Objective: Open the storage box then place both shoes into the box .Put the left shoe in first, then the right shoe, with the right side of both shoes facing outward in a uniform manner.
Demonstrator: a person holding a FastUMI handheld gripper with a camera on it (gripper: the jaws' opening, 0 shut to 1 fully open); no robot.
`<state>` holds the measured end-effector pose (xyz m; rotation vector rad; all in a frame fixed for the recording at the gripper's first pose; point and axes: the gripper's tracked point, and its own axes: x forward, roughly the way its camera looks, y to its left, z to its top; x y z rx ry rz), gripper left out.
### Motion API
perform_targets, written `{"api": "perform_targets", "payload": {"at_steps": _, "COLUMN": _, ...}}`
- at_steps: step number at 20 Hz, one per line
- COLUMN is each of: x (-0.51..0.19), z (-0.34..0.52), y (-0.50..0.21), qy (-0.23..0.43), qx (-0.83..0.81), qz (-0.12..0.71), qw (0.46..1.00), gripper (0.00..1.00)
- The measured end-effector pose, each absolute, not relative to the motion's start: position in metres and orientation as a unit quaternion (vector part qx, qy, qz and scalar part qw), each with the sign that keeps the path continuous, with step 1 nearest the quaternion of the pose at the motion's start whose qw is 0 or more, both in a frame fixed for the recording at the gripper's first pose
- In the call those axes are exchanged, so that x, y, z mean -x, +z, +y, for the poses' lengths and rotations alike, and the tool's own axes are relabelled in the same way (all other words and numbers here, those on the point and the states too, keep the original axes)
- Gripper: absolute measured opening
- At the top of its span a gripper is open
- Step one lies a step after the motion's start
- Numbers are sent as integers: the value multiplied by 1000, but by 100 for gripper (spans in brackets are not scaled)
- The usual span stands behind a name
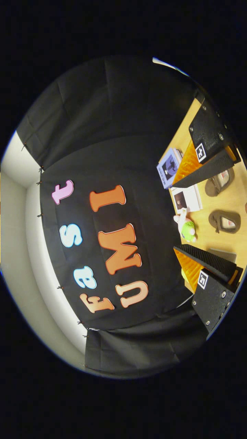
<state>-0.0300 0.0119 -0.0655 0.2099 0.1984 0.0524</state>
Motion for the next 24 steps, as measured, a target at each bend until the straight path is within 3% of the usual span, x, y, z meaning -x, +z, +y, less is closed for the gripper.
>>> {"api": "perform_targets", "payload": {"at_steps": 5, "x": 15, "z": 66, "y": -134, "qy": 92, "qx": -140, "qz": 176, "qw": 970, "gripper": 98}}
{"api": "perform_targets", "payload": {"at_steps": 12, "x": -9, "z": 166, "y": -230, "qy": 205, "qx": -239, "qz": 305, "qw": 899, "gripper": 98}}
{"api": "perform_targets", "payload": {"at_steps": 18, "x": -24, "z": 209, "y": -311, "qy": 233, "qx": -304, "qz": 394, "qw": 835, "gripper": 98}}
{"api": "perform_targets", "payload": {"at_steps": 24, "x": -42, "z": 237, "y": -340, "qy": 260, "qx": -352, "qz": 416, "qw": 797, "gripper": 98}}
